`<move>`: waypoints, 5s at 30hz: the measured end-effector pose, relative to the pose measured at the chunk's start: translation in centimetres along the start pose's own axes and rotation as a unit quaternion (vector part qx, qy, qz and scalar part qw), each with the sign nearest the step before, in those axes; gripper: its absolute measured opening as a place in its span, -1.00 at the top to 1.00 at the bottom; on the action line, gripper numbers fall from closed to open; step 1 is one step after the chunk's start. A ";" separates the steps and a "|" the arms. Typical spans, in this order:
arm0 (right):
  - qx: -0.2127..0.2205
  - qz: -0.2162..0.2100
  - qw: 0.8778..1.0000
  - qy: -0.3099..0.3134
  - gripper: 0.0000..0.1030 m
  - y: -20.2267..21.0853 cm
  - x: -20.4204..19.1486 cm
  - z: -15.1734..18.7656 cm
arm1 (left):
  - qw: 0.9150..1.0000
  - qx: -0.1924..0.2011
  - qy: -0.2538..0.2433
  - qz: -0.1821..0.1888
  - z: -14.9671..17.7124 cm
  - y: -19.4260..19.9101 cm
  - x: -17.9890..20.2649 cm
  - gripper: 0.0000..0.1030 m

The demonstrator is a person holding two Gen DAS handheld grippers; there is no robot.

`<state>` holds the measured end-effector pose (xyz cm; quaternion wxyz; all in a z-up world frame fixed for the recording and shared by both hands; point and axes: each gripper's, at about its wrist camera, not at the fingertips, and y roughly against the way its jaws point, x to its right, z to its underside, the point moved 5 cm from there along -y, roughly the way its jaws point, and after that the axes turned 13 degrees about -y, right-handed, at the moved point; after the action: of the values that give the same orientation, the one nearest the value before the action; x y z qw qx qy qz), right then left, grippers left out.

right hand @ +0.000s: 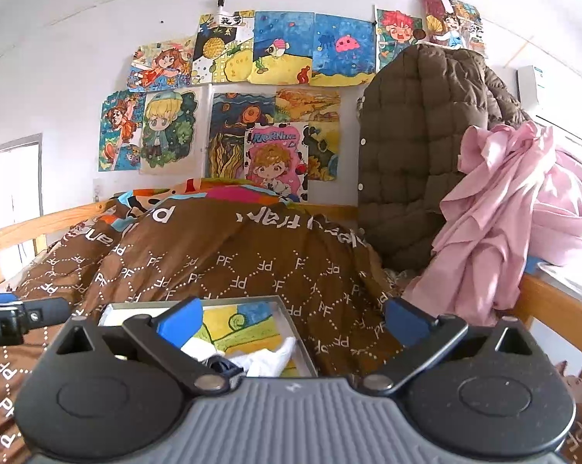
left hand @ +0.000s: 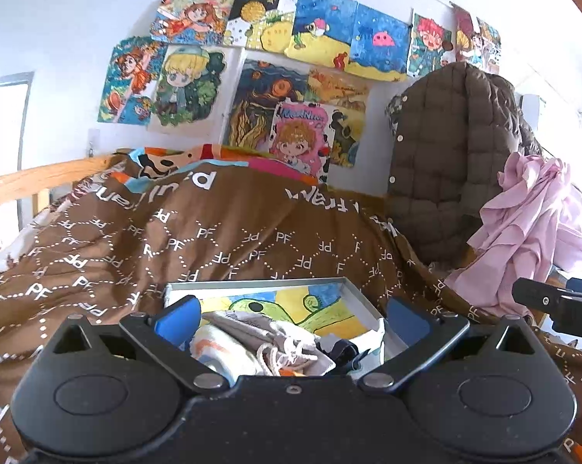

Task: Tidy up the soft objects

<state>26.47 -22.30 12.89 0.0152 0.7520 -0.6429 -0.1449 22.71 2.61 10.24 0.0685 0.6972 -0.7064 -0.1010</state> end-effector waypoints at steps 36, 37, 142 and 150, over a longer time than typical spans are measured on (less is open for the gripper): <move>-0.143 -0.008 0.990 -0.003 -0.99 7.8 1.4 13.0 | 0.995 -0.093 -0.016 -0.025 13.5 10.8 2.6 -0.98; -0.144 -0.008 0.989 -0.004 -0.99 7.8 1.4 13.1 | 0.995 -0.095 -0.015 -0.030 13.6 10.8 2.5 -0.99; -0.201 -0.017 0.979 -0.006 -0.99 4.2 -1.1 16.8 | 0.987 -0.139 0.009 -0.073 16.5 10.1 -0.3 -0.99; -0.202 -0.017 0.979 -0.006 -1.00 4.3 -1.1 16.8 | 0.988 -0.140 0.008 -0.071 16.4 10.1 -0.2 -0.98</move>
<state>18.24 -19.22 -2.08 0.1601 0.7434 -0.5877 -0.2764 9.04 3.66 -3.21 0.1644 0.7296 -0.6336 -0.1979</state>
